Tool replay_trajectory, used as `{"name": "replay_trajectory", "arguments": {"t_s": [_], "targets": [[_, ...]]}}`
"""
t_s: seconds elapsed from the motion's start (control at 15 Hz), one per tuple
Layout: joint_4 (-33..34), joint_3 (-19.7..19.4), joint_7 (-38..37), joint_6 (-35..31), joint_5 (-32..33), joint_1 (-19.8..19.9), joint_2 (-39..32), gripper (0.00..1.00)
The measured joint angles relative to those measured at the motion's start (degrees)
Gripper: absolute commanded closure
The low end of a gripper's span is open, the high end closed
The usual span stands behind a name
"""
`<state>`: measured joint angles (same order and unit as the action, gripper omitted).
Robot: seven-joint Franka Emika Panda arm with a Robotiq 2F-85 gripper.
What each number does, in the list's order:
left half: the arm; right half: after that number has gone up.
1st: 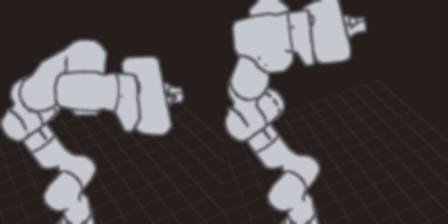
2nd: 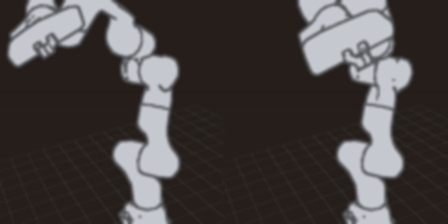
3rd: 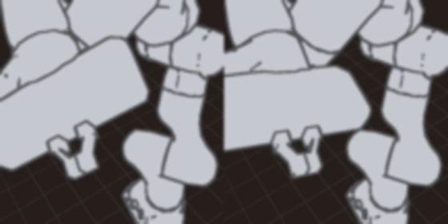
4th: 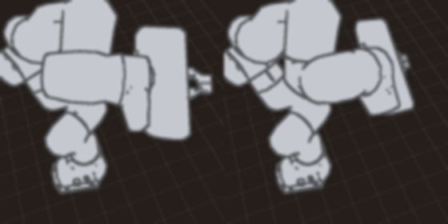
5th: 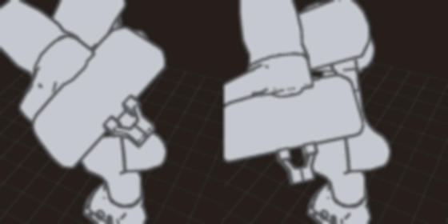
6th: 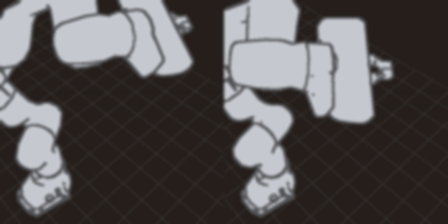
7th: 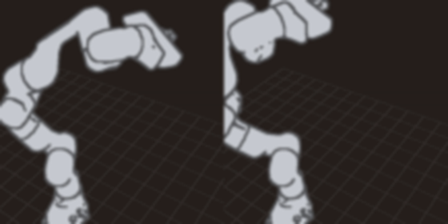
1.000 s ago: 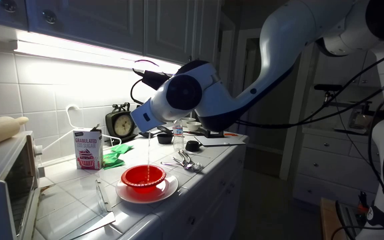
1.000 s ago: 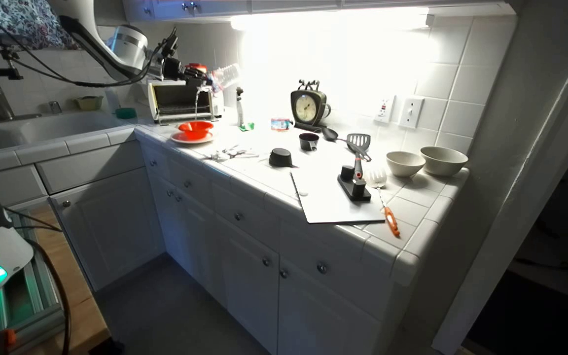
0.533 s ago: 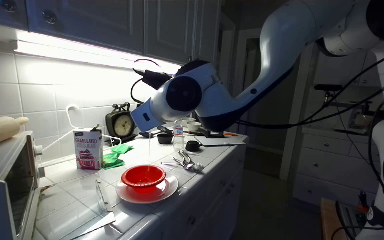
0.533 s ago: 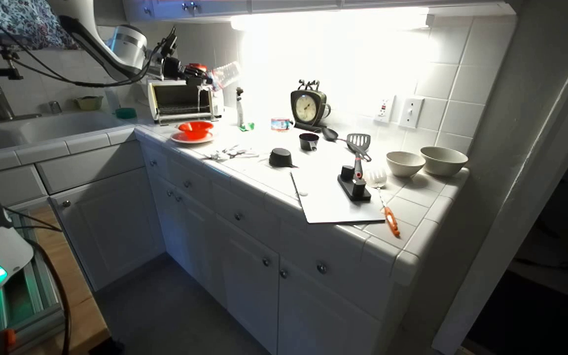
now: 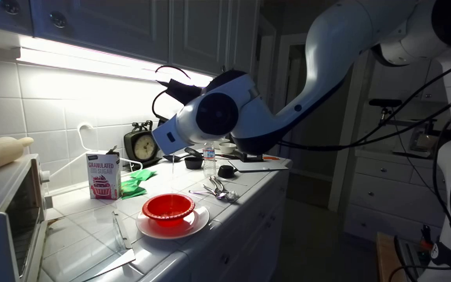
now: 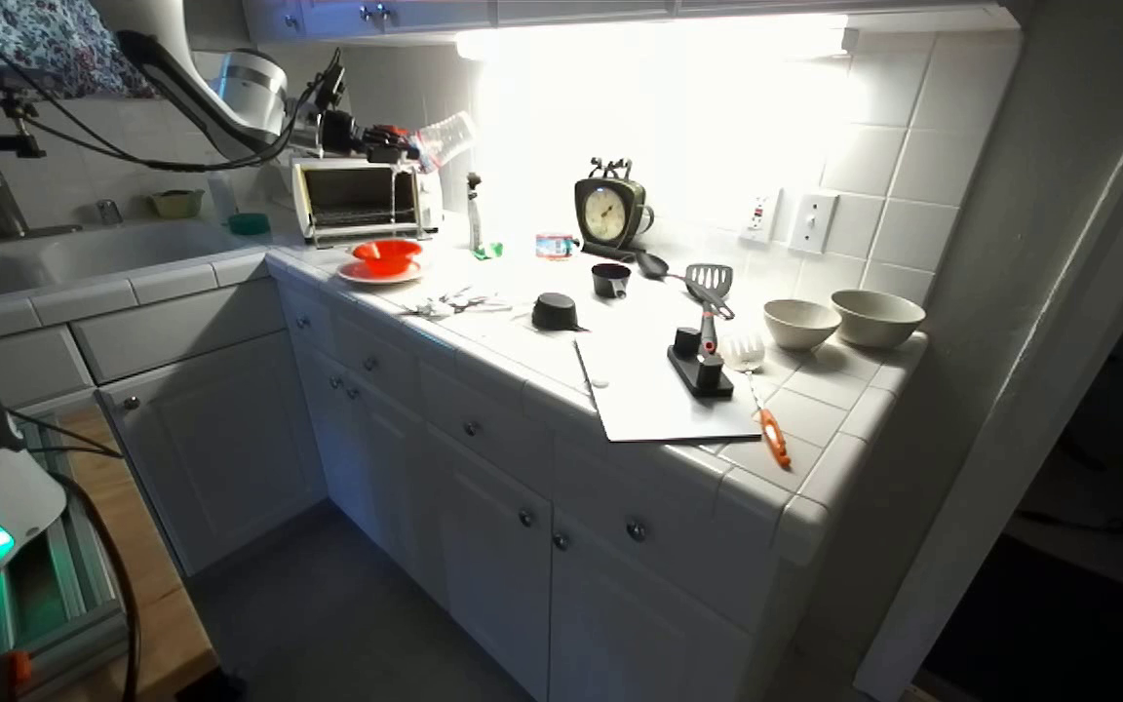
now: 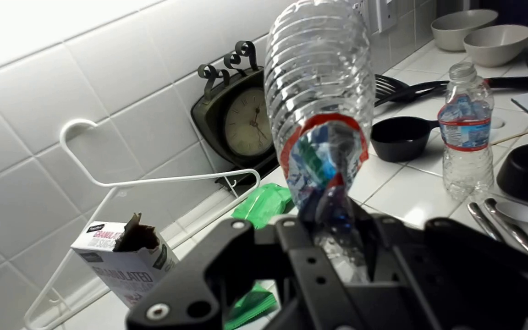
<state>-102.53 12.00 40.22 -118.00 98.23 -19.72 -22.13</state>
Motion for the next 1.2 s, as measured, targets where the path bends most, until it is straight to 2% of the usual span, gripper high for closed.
{"name": "replay_trajectory", "arguments": {"t_s": [0.33,1.2], "targets": [[0.00,0.07,-0.51,0.01,0.72,-0.14,0.00,0.98],[-0.06,0.15,-5.09,0.07,10.91,-1.14,0.03,0.98]]}}
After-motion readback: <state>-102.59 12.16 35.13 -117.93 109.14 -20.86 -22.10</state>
